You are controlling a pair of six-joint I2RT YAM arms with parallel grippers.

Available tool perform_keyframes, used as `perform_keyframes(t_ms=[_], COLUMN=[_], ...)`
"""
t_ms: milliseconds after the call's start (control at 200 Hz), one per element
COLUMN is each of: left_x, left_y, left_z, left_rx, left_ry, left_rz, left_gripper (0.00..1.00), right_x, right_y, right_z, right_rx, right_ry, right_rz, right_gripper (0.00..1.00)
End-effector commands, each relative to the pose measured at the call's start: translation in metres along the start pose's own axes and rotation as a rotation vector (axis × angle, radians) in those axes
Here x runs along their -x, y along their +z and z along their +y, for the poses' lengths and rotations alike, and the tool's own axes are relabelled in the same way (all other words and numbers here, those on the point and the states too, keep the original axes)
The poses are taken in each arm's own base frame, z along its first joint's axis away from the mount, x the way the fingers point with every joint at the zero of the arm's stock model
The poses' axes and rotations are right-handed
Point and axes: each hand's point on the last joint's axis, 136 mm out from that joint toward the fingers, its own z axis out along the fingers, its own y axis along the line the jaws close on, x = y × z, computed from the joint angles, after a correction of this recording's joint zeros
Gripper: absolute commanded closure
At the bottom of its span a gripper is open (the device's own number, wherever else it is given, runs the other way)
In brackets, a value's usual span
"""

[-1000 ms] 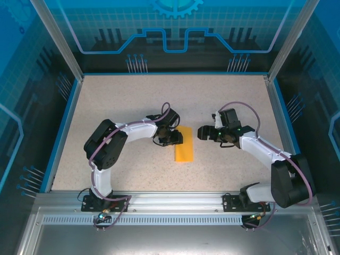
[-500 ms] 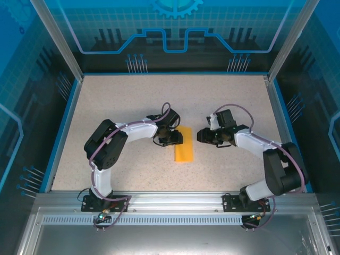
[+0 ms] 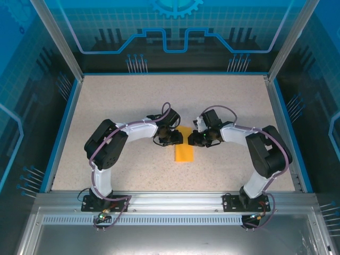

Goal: Fold a paper plane with a square sheet of paper (fold left side to right side)
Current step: Hold the square sheet of paper at the center of the table, then first fold the square sheet of paper in half at the center of the table.

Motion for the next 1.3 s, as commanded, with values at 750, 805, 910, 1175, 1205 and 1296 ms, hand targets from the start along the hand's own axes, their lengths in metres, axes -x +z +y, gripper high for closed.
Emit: perform_keyframes(t_ms=[750,805,910,1175,1205,1296], left_x=[0.013,0.009,-0.002,-0.011,-0.011,-0.015], left_y=[-0.070,-0.071,-0.061,-0.021,-0.018,-0.007], left_z=[-0.030,-0.041,-0.058,-0.053,-0.050,-0.039], left_rx=[-0.079,-0.144,-0.258,-0.264,-0.255,-0.214], left_ry=[0.099,0.108,0.113,0.077,0.072,0.062], left_rz=[-0.119,-0.101,-0.033,0.061,0.065,0.082], left_gripper=[0.50,0.57,0.69,0.82,0.82,0.83], right_x=[-0.034,-0.034,-0.034,-0.034,-0.034,-0.034], right_y=[0.025,0.025,0.025,0.025,0.024,0.024], right_z=[-0.042,-0.042,-0.041,-0.040,-0.041,-0.041], right_rx=[-0.211,-0.213,-0.214,-0.214,-0.215,-0.221], right_ry=[0.013,0.010,0.005,0.002,0.003,-0.001], right_rz=[0.166,0.167,0.166,0.170,0.169,0.171], right_gripper=[0.85,0.85,0.85,0.85,0.85,0.85])
